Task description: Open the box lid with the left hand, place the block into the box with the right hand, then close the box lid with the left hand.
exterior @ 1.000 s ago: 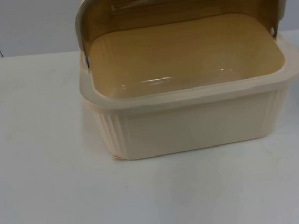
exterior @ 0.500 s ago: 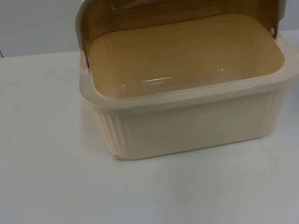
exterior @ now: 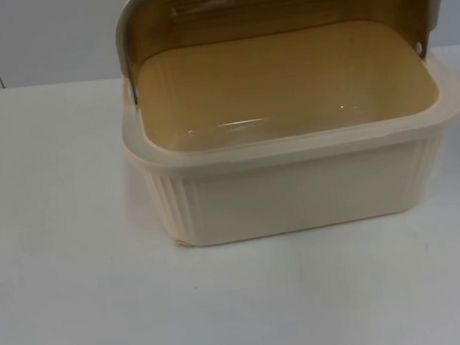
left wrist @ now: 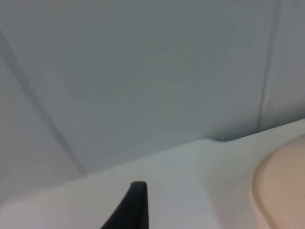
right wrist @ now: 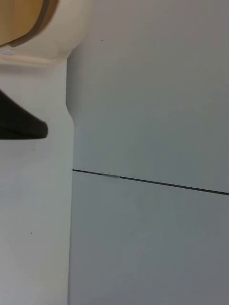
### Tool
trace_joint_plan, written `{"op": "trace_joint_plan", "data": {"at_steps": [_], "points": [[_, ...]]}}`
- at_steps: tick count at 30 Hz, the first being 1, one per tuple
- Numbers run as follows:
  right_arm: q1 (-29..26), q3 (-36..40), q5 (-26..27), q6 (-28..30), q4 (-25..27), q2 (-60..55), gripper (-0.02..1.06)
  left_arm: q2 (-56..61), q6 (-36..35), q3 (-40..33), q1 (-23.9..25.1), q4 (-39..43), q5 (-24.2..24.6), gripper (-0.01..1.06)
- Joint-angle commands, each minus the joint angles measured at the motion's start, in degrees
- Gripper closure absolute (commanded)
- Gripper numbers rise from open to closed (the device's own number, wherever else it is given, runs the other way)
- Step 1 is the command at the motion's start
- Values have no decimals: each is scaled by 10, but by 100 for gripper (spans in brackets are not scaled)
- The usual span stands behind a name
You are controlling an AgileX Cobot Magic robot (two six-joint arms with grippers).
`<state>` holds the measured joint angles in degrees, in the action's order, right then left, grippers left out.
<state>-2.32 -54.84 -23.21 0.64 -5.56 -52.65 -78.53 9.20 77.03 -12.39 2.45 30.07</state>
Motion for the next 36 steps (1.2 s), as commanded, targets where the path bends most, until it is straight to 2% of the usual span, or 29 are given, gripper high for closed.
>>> {"op": "trace_joint_plan", "data": {"at_steps": [1,4,5,7,9,10,12,15,17,19,21,23,24,29,30,32,36], "points": [[2,-3,-1,-2,-3,3,-1,-25,82,30,-15,-44,-4,0],[2,-3,-1,-2,-3,3,-1,-86,177,98,-58,-42,-5,0],[2,-3,-1,-2,-3,3,-1,-86,177,98,-58,-42,-5,0],[2,-3,-1,-2,-3,3,-1,-127,240,142,-89,-17,-6,0],[2,-3,-1,-2,-3,3,-1,-162,293,176,-118,29,-6,0],[2,-3,-1,-2,-3,3,-1,-162,293,176,-118,29,-6,0],[2,-3,-1,-2,-3,3,-1,-203,356,207,-149,103,-6,0],[2,-3,-1,-2,-3,3,-1,-233,372,216,-175,157,-22,2],[2,-3,-1,-2,-3,3,-1,-237,372,216,-178,157,-26,2],[2,-3,0,-2,-6,3,-1,-248,372,216,-190,150,-35,7],[2,-3,1,-2,-6,3,-1,-256,372,216,-196,147,-46,21],[2,-3,4,-2,-7,3,-1,-260,372,216,-196,144,-56,40],[2,-3,4,-2,-7,3,-1,-260,372,216,-196,144,-56,40],[2,-3,4,-2,-7,3,-1,-261,348,216,-195,144,-54,92],[2,-3,4,-2,-7,3,-1,-261,348,216,-195,144,-54,92],[2,-3,4,-2,-7,3,-1,-261,328,216,-195,140,-55,106],[2,-3,4,-2,-7,3,-1,-262,307,216,-195,82,-53,105]]}}
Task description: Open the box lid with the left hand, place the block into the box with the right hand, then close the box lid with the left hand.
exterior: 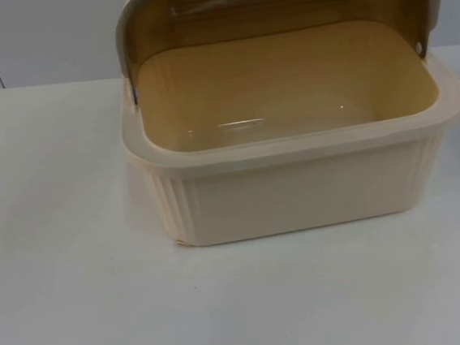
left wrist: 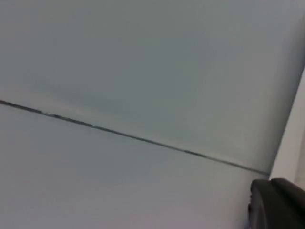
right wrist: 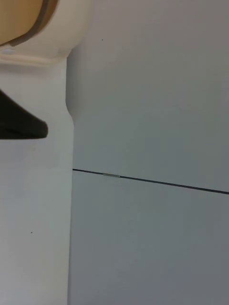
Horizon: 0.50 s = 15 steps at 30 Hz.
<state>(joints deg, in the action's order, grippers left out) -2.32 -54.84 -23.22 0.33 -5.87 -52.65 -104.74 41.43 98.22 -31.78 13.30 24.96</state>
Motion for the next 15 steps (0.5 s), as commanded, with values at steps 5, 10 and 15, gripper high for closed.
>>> {"op": "trace_joint_plan", "data": {"at_steps": [5,10,15], "points": [[2,-3,4,1,-4,3,-1,-15,106,4,-1,-122,14,105],[2,-3,2,1,-4,3,-1,-44,256,28,22,-298,103,105],[2,-3,-8,1,-4,3,-1,-62,257,31,27,-301,86,105]]}}
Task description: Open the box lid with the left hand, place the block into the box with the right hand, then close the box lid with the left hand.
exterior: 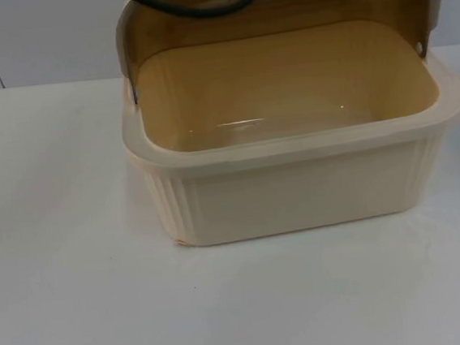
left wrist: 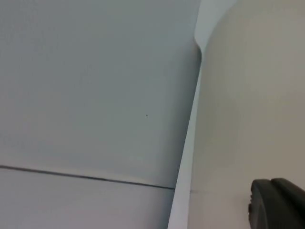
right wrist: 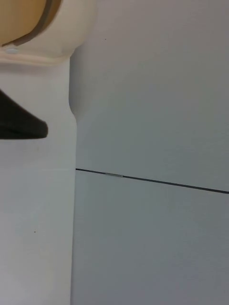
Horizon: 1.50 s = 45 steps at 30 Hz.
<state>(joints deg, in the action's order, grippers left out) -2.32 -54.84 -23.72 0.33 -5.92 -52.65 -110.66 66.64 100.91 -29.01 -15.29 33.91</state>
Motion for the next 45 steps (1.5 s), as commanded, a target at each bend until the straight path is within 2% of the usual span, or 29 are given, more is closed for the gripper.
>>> {"op": "trace_joint_plan", "data": {"at_steps": [1,15,25,29,32,34,37,39,44,45], "points": [[2,-3,-4,1,-3,3,-1,-5,5,4,-1,-15,-5,105],[2,-3,-4,1,-3,3,-1,-20,5,3,-20,-27,9,105],[2,-3,-1,1,-3,3,-1,-19,5,-36,-30,-18,13,105],[3,-3,-1,1,-3,3,-1,-13,3,-37,-33,-18,45,105],[3,-3,-1,1,-3,3,-1,-3,-3,-47,-40,-18,46,105],[3,-3,-1,1,-3,3,-1,9,-6,-66,-46,-18,36,105],[3,-3,-1,1,-3,3,-1,34,-65,-124,-59,-16,-12,105],[3,-3,-1,1,-2,3,-1,38,-71,-135,-60,-16,-20,105],[19,-3,-5,-8,-2,3,-1,77,-116,-249,-84,7,-122,105],[19,-3,-5,-8,-2,3,-1,77,-116,-249,-84,7,-122,105]]}}
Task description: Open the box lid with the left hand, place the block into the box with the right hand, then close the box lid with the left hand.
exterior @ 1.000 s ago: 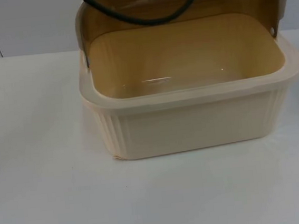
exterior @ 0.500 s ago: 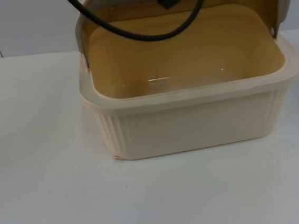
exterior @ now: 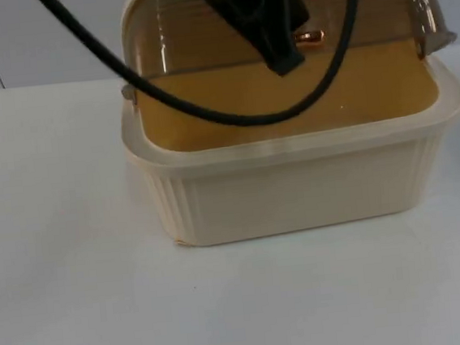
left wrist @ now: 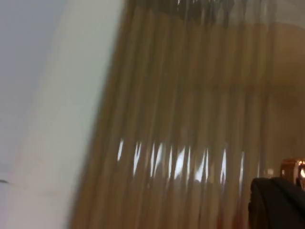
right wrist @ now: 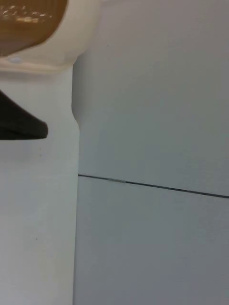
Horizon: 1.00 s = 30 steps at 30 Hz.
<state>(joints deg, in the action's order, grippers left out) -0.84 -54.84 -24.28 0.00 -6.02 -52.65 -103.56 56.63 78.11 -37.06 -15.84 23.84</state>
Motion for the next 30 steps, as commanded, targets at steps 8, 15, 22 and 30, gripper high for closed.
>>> {"op": "trace_joint_plan", "data": {"at_steps": [8,15,22,30], "points": [[35,-3,-7,-4,-28,3,-1,19,-55,-112,-42,50,-109,105],[35,-3,-7,-7,-28,3,-1,37,-58,-127,-48,38,-124,105],[35,-3,-7,-7,-28,3,-1,145,-77,-127,-48,-70,-155,105],[35,-3,-7,-10,-27,3,-1,267,-94,-127,65,-187,-187,105]]}}
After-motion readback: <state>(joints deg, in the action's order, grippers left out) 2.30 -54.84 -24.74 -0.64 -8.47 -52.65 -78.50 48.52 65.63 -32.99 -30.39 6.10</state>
